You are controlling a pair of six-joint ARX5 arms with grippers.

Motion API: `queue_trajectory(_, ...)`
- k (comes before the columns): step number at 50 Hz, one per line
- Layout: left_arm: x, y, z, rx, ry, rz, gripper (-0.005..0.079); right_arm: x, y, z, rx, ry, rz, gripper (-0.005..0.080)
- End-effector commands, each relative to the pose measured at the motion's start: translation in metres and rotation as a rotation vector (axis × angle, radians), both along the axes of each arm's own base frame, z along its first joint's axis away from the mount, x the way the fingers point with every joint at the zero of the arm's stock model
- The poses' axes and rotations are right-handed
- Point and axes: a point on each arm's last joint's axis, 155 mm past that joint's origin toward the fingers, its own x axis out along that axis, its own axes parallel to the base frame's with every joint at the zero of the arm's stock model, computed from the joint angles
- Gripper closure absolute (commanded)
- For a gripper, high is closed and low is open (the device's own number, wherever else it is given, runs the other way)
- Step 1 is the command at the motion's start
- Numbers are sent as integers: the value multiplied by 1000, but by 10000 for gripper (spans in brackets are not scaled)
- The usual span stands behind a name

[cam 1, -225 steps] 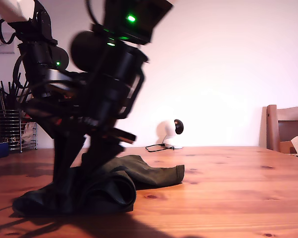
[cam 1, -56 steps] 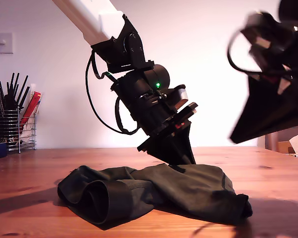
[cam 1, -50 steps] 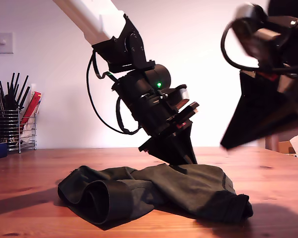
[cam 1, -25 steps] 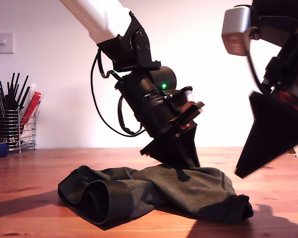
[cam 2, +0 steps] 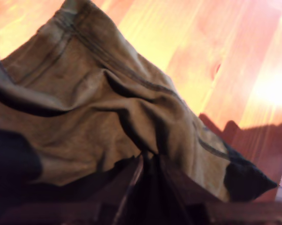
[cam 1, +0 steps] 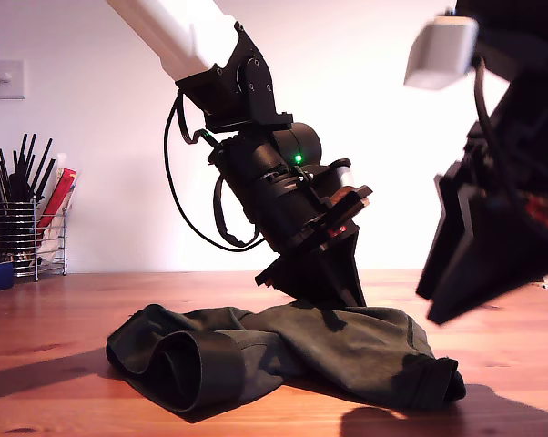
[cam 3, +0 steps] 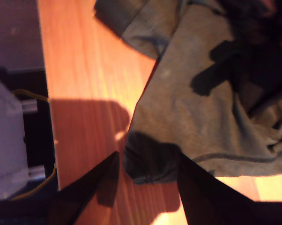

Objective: Fold the underwear in front of you. After folding it, place it to the right side.

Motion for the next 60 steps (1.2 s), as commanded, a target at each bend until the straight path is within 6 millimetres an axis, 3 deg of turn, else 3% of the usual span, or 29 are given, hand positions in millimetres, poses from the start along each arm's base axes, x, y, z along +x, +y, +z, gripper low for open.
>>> queue_trajectory(1,-10,4,-18,26,42,-9,650,-3,-1,-10,-25,22,15,409)
queue_trajectory(17,-13,4,-18,24,59,-13,650,-8,-1,-34,-81,60,85,410)
queue_trajectory(37,-35,4,-16,22,93,-97,650,-5,-3,-54,-129,64,130,424)
queue_trajectory(44,-34,0,-16,11,78,-104,650,1,1,-52,-115,38,130,540)
queue_trajectory(51,-26,-6,-14,-16,42,-104,650,6,4,-49,-101,13,128,768)
queue_trajectory(60,-3,-8,1,-39,-35,-82,650,12,10,-44,-82,-13,121,763)
